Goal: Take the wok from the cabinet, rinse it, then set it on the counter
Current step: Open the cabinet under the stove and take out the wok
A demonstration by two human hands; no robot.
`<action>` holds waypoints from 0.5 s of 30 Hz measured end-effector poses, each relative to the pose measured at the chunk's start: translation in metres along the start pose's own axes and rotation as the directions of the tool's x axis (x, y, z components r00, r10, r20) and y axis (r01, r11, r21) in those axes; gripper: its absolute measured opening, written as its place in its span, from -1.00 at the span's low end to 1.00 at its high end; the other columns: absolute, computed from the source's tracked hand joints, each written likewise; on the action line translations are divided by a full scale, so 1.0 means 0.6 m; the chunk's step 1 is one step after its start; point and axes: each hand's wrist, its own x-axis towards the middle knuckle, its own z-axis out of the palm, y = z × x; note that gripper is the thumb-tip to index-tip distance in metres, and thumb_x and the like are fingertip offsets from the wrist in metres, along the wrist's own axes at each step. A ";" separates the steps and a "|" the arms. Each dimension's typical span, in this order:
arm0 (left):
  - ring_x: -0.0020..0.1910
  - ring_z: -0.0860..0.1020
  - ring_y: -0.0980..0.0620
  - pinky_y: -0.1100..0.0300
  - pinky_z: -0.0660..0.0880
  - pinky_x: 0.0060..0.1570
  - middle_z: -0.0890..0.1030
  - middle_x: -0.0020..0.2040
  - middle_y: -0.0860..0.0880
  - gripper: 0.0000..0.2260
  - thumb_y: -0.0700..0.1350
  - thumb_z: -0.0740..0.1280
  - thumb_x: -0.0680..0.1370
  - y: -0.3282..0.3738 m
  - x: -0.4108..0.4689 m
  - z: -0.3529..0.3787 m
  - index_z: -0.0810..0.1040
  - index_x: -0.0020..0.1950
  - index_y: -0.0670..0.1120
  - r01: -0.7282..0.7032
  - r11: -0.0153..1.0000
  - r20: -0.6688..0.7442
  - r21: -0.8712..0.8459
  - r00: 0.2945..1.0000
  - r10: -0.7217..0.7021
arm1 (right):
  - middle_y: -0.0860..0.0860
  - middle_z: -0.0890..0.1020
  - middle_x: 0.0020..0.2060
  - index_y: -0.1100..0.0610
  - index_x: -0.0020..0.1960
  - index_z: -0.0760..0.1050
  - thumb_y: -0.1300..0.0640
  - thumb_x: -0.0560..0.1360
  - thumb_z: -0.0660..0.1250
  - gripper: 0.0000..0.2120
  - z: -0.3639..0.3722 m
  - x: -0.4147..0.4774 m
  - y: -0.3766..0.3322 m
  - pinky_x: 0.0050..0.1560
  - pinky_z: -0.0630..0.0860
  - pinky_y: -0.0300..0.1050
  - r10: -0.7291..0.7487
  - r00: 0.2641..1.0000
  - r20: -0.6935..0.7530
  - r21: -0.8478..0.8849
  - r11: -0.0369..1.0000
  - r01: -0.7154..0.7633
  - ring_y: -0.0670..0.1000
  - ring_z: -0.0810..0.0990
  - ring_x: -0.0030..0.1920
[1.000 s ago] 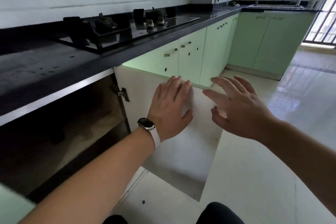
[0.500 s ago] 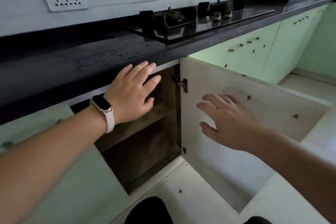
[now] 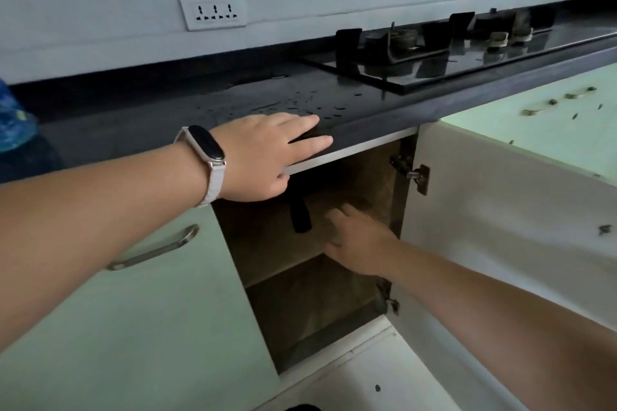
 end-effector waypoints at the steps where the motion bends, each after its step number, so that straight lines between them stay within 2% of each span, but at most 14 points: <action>1: 0.53 0.18 -0.14 -0.05 0.32 0.40 0.06 0.60 -0.13 -0.35 -0.05 0.20 0.57 0.002 0.002 0.000 -0.03 0.60 0.06 -0.001 1.000 0.005 -0.019 1.000 0.001 | 0.00 0.47 0.19 0.02 0.48 0.30 -0.18 0.57 0.27 -0.45 0.005 0.021 -0.007 0.01 0.55 -0.07 0.007 1.000 -0.016 0.039 0.999 -0.006 0.03 0.52 0.10; 4: 0.52 0.18 -0.15 -0.08 0.41 0.32 0.06 0.60 -0.13 -0.35 -0.12 0.20 0.57 0.004 0.004 0.002 -0.02 0.60 0.05 -0.007 0.999 -0.021 -0.052 1.000 0.006 | 0.05 0.47 0.22 0.04 0.51 0.26 -0.24 0.55 0.26 -0.36 0.016 0.076 -0.031 -0.06 0.43 -0.10 -0.014 0.998 -0.059 0.121 0.992 0.021 0.06 0.50 0.07; 8: 0.52 0.16 -0.13 -0.05 0.40 0.32 0.06 0.60 -0.11 -0.35 -0.11 0.19 0.57 0.004 0.005 0.006 -0.04 0.60 0.08 0.003 0.997 -0.039 -0.073 0.999 -0.005 | 0.12 0.43 0.27 0.07 0.55 0.23 -0.20 0.53 0.34 -0.30 0.035 0.123 -0.054 -0.01 0.46 -0.08 -0.024 0.999 -0.039 0.137 0.990 0.029 0.15 0.51 0.16; 10: 0.50 0.20 -0.15 -0.05 0.42 0.29 0.10 0.59 -0.12 -0.35 -0.10 0.20 0.57 0.004 0.006 0.005 0.00 0.60 0.07 -0.003 0.997 -0.061 -0.076 0.998 -0.002 | 0.16 0.43 0.28 0.12 0.49 0.30 -0.09 0.53 0.36 -0.39 0.048 0.138 -0.060 0.07 0.47 -0.06 0.026 1.000 0.009 0.189 0.982 -0.027 0.17 0.51 0.18; 13: 0.47 0.26 -0.18 -0.10 0.46 0.24 0.17 0.57 -0.15 -0.36 -0.11 0.24 0.55 0.001 0.006 0.009 0.07 0.59 0.04 -0.005 0.996 -0.089 -0.086 0.996 -0.002 | 0.18 0.52 0.24 0.19 0.36 0.41 0.04 0.56 0.32 -0.57 0.059 0.141 -0.056 0.15 0.49 -0.08 0.059 0.998 -0.008 0.218 0.974 -0.056 0.14 0.52 0.17; 15: 0.46 0.28 -0.19 -0.10 0.48 0.23 0.19 0.56 -0.16 -0.37 -0.10 0.24 0.54 0.002 0.006 0.013 0.09 0.59 0.04 -0.007 0.997 -0.107 -0.076 0.994 -0.001 | 0.17 0.56 0.17 0.19 0.37 0.43 0.07 0.55 0.31 -0.58 0.060 0.132 -0.037 0.12 0.53 -0.06 0.070 0.997 -0.008 0.208 0.976 -0.067 0.15 0.56 0.13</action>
